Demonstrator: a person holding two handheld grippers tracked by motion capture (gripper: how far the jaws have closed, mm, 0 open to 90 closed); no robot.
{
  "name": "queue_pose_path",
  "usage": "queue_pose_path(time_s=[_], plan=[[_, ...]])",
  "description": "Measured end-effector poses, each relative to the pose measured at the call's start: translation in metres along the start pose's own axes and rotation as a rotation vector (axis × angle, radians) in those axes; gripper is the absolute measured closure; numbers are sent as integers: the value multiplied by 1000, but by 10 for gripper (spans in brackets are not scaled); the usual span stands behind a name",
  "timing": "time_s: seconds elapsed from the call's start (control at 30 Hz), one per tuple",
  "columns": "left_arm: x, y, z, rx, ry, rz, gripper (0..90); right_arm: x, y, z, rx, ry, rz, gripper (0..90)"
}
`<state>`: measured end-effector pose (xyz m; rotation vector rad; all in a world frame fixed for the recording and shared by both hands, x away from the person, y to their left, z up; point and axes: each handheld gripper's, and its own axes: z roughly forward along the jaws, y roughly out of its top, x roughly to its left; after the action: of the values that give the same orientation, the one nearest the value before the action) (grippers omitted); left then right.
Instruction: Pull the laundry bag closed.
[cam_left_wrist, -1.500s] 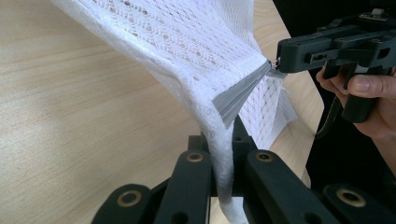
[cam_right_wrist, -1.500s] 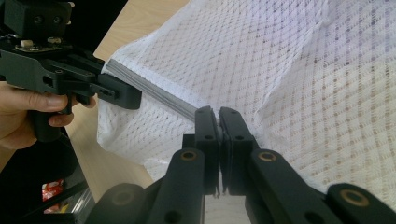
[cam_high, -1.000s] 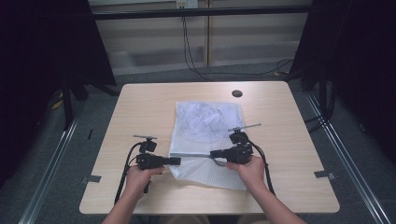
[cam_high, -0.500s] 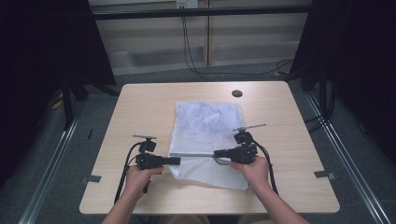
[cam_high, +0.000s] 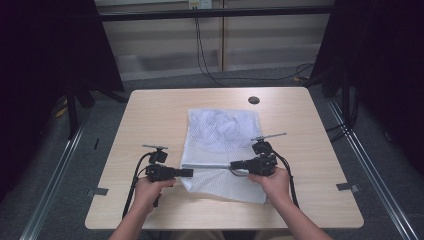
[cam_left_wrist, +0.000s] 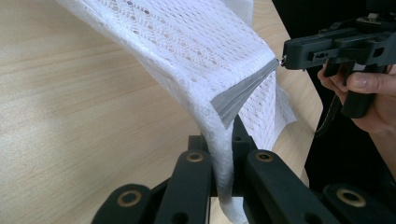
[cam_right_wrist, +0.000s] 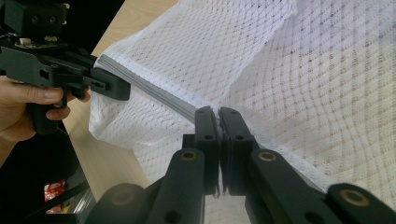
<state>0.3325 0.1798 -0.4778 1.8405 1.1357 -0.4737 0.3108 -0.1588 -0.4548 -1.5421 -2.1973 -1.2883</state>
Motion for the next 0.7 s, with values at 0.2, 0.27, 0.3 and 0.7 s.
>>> queue_pose_path(time_s=[0.2,0.27,0.3,0.7], plan=[[0,0,0,0,-2,-2,900,0,0,0,-5,1,-1,872],[0,0,-1,1,1,8,900,0,0,-1,-7,8,1,872],[0,0,0,-1,-2,-2,900,0,0,-1,-7,7,1,872],[0,0,0,1,5,7,900,0,-1,-1,1,9,-2,872]])
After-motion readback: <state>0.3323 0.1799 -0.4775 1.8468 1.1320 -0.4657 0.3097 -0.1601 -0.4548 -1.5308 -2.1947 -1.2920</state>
